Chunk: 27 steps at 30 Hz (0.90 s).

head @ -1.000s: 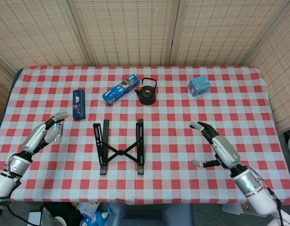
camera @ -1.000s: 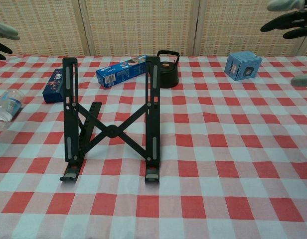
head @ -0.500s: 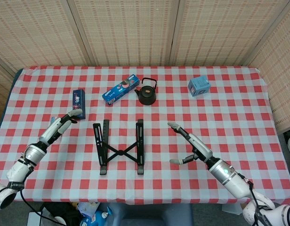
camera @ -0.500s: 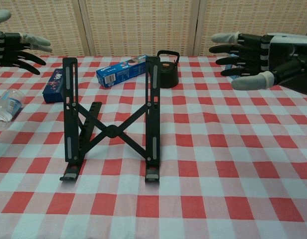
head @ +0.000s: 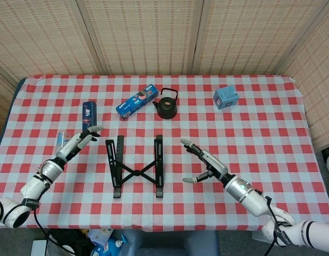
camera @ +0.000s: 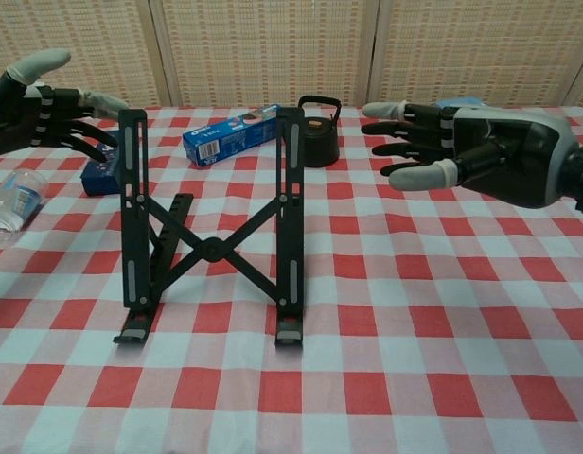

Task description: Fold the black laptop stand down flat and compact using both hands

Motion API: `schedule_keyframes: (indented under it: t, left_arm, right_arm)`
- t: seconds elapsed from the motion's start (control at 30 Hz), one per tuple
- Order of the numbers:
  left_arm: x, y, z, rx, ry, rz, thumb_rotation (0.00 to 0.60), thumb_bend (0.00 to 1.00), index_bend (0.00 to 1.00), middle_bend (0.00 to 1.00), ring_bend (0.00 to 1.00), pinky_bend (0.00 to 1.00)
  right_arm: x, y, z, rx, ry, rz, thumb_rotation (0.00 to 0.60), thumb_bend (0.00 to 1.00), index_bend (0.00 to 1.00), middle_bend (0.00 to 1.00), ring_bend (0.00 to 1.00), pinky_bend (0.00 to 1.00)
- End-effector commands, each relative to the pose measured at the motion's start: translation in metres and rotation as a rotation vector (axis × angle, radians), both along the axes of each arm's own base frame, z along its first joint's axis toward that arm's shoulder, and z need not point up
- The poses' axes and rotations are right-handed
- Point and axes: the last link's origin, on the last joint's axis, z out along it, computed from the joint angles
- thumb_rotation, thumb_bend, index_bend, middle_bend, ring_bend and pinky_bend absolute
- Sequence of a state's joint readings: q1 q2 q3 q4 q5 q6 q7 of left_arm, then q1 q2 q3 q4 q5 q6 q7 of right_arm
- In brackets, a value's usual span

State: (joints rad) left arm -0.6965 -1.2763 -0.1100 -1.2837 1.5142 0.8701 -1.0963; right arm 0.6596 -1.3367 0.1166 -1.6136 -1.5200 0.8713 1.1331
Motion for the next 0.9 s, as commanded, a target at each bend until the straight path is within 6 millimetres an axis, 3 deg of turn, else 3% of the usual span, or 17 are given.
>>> schedule_keyframes:
  t: [0.03,0.47,0.9]
  left_arm:
    - [0.003,0.004,-0.004,-0.011,-0.002,0.003,0.000,0.16,0.15,0.13,0.21,0.24]
    - [0.016,0.011,-0.020,-0.062,-0.122,0.051,0.000,0.16,0.24,0.25,0.30,0.32]
    - [0.019,0.008,-0.026,-0.105,-0.208,0.082,0.000,0.16,0.29,0.32,0.35,0.36]
  right_arm:
    - [0.006,-0.006,-0.006,0.016,-0.014,-0.007,0.600,0.00,0.00,0.00,0.00,0.00]
    - [0.029,-0.026,-0.027,0.060,-0.044,0.005,0.600,0.00,0.00,0.03,0.00,0.00]
    - [0.046,-0.035,-0.045,0.138,-0.080,0.008,0.600,0.05,0.03,0.20,0.00,0.00]
